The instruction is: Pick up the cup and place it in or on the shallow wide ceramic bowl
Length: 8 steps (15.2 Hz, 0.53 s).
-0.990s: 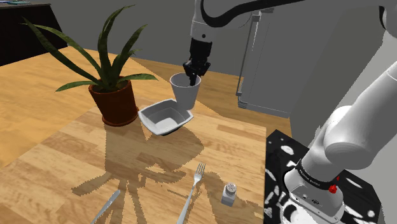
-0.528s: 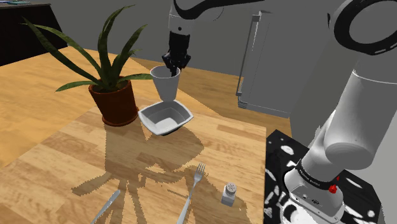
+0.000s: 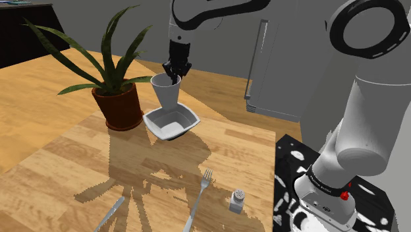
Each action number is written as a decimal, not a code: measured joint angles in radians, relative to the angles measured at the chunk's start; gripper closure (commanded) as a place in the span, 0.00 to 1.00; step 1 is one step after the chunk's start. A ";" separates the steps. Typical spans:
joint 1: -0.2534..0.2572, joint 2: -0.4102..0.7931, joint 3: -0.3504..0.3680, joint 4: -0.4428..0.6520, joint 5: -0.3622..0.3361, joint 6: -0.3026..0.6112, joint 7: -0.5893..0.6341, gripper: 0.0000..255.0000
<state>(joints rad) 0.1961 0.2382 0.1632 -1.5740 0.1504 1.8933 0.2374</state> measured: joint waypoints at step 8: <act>0.002 0.012 0.001 -0.093 0.004 0.103 -0.014 1.00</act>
<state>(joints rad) 0.1979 0.2498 0.1640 -1.6667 0.1543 1.9966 0.2231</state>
